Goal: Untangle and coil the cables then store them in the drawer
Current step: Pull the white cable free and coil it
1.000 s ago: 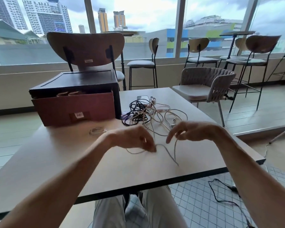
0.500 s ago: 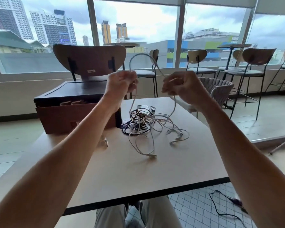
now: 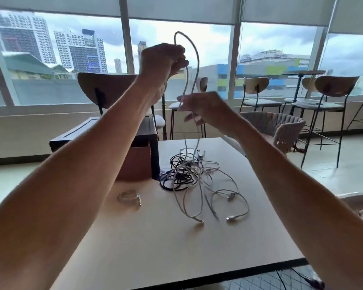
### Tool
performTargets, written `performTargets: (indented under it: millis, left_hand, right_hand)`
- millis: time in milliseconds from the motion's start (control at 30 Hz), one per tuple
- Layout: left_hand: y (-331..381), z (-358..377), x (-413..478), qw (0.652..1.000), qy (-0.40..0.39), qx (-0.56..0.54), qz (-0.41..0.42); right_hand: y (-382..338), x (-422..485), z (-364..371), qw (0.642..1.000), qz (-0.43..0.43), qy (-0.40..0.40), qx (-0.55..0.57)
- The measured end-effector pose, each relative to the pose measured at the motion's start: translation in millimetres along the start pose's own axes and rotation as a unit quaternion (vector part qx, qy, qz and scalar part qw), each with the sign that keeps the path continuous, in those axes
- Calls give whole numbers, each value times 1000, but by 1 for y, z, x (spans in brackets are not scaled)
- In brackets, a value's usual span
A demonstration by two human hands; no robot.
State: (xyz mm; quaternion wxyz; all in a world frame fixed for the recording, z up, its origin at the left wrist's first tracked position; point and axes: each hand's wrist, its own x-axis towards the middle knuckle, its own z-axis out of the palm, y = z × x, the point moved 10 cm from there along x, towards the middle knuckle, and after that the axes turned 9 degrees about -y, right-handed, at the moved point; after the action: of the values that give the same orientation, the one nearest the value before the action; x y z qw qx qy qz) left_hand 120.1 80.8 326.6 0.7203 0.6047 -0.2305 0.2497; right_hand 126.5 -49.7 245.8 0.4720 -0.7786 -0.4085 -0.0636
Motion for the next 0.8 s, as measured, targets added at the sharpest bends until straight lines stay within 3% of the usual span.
performTargets:
  millis: [100,200,267,400,533,600,800]
  left_hand:
    - [-5,-5,6,999,24,-36,-2]
    - [-7,-15,8,996,38,-74,7]
    - [-16,-17,6,998,18,-53,-3]
    - [-66,-35,-3,988,-37,118,-94]
    - [-152,-23,-53,918,-252,193,-240]
    - [-186,-13,-74,886,-309,219,-267]
    - [-236,-10,-86,881,-273,291,-253]
  right_hand:
    - [27,-1,28,997,17,-68,22]
    - [58,-6,38,993,51,-85,64]
    - [71,-6,31,993,50,-50,94]
    - [79,8,-13,980,54,98,161]
    - [74,27,-48,955,63,199,213]
    - [77,41,-54,943,69,221,240]
    - [74,72,-63,921,64,230,308]
